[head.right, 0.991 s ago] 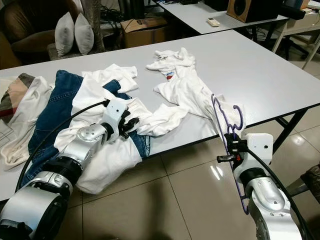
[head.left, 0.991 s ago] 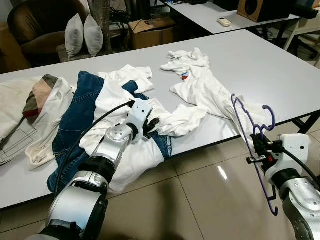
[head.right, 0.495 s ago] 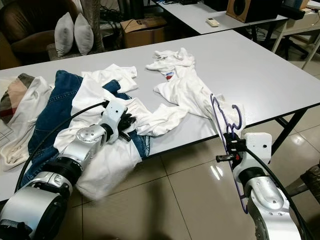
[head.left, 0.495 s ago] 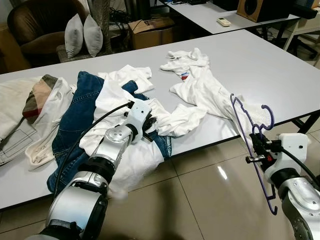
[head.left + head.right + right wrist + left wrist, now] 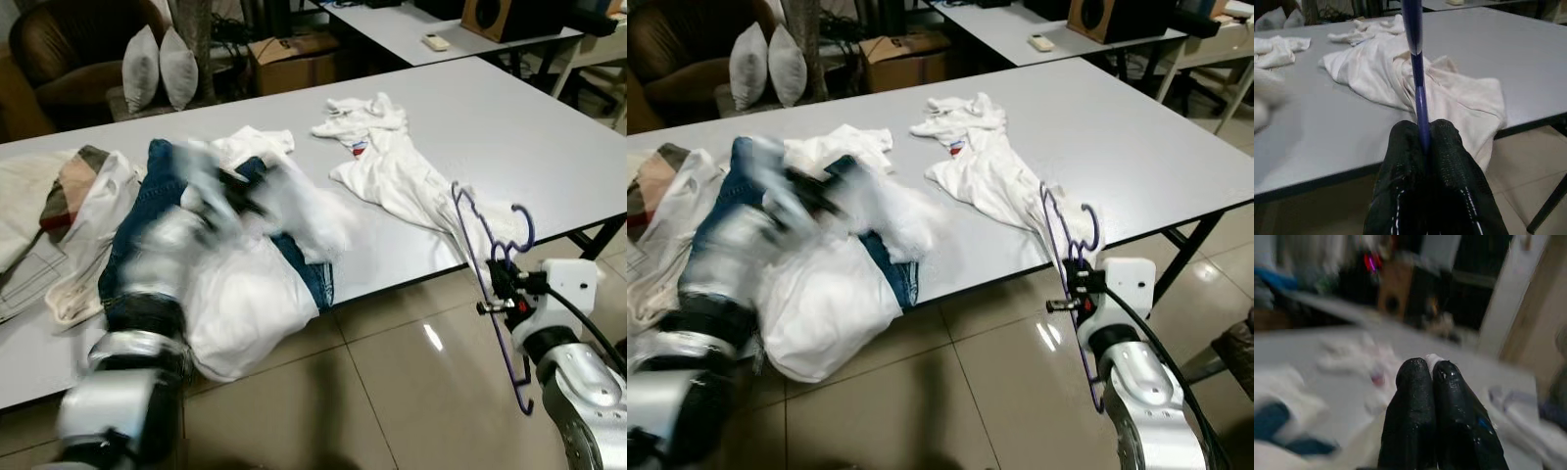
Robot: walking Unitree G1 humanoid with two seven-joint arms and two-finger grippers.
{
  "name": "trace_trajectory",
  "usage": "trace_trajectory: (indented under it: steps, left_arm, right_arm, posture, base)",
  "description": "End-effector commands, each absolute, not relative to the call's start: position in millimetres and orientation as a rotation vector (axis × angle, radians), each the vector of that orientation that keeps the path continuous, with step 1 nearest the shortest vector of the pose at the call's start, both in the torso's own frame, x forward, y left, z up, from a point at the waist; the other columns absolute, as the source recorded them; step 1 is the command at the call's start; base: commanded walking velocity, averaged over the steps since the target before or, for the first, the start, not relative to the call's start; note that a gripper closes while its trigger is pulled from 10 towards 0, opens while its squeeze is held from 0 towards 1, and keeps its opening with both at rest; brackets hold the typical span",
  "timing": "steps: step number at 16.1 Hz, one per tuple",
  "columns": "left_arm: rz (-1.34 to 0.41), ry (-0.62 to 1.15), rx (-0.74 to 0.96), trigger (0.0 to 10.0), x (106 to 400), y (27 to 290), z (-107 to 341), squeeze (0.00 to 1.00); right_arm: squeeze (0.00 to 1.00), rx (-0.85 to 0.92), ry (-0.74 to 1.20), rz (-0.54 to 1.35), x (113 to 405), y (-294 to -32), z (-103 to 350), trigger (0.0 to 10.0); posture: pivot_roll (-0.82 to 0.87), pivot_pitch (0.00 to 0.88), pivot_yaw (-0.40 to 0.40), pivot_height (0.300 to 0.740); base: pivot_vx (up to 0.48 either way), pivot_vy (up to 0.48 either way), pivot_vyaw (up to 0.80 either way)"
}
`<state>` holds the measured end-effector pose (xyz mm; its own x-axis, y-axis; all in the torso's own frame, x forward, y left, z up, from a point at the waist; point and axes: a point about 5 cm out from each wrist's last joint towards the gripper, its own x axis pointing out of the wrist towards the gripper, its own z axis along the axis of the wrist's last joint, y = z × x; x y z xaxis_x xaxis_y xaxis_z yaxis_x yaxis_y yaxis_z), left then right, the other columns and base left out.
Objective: Hang hanger
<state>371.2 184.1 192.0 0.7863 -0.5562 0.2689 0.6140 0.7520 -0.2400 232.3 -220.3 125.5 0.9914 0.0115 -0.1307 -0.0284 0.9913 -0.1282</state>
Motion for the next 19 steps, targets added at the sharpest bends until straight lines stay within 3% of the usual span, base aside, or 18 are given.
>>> trace_trajectory:
  steps: [1, 3, 5, 8, 12, 16, 18, 19]
  left_arm:
    - [-0.618, -0.312, -0.387, 0.0, 370.9, 206.8, 222.7, 0.00]
    - [-0.534, -0.531, -0.502, 0.0, 362.2, 251.7, 272.4, 0.00]
    - [-0.461, -0.620, -0.594, 0.0, 350.1, 285.5, 290.0, 0.00]
    - [-0.319, -0.350, -0.405, 0.0, 343.6, 304.3, 243.3, 0.00]
    - [-0.432, -0.092, -0.247, 0.0, 327.5, 286.5, 193.1, 0.00]
    - [-0.694, -0.251, -0.437, 0.0, 317.5, 256.9, 217.3, 0.00]
    - [-0.665, -0.175, -0.371, 0.0, 318.1, 255.8, 206.3, 0.00]
    - [-0.586, -0.020, -0.227, 0.0, 321.2, 256.1, 183.8, 0.00]
  right_arm:
    - [0.00, -0.134, 0.115, 0.031, 236.8, -216.3, 127.0, 10.0]
    - [0.00, -0.117, 0.104, 0.041, 244.7, -211.9, 126.1, 10.0]
    - [0.00, -0.106, 0.096, 0.064, 252.4, -205.4, 124.5, 10.0]
    - [0.00, -0.096, 0.087, 0.081, 258.6, -198.6, 123.7, 10.0]
    - [0.00, -0.095, 0.081, 0.086, 257.6, -198.3, 122.3, 10.0]
    - [0.00, -0.097, 0.076, 0.093, 259.2, -196.2, 122.7, 10.0]
    - [0.00, -0.100, 0.079, 0.103, 260.8, -194.4, 120.8, 10.0]
    - [0.00, -0.097, 0.080, 0.109, 261.6, -192.7, 120.2, 10.0]
  posture:
    - [-0.17, 0.000, 0.057, 0.740]
    - [-0.13, 0.000, 0.034, 0.740]
    - [-0.10, 0.000, 0.027, 0.740]
    - [-0.09, 0.000, 0.029, 0.740]
    - [-0.10, 0.000, 0.036, 0.740]
    - [-0.09, 0.000, 0.033, 0.740]
    - [-0.09, 0.000, 0.032, 0.740]
    - [-0.08, 0.000, 0.025, 0.740]
  base:
    - [0.000, 0.000, 0.00]
    - [0.000, 0.000, 0.00]
    - [0.000, 0.000, 0.00]
    - [0.000, 0.000, 0.00]
    - [0.000, 0.000, 0.00]
    - [0.000, 0.000, 0.00]
    - [0.000, 0.000, 0.00]
    - [0.000, 0.000, 0.00]
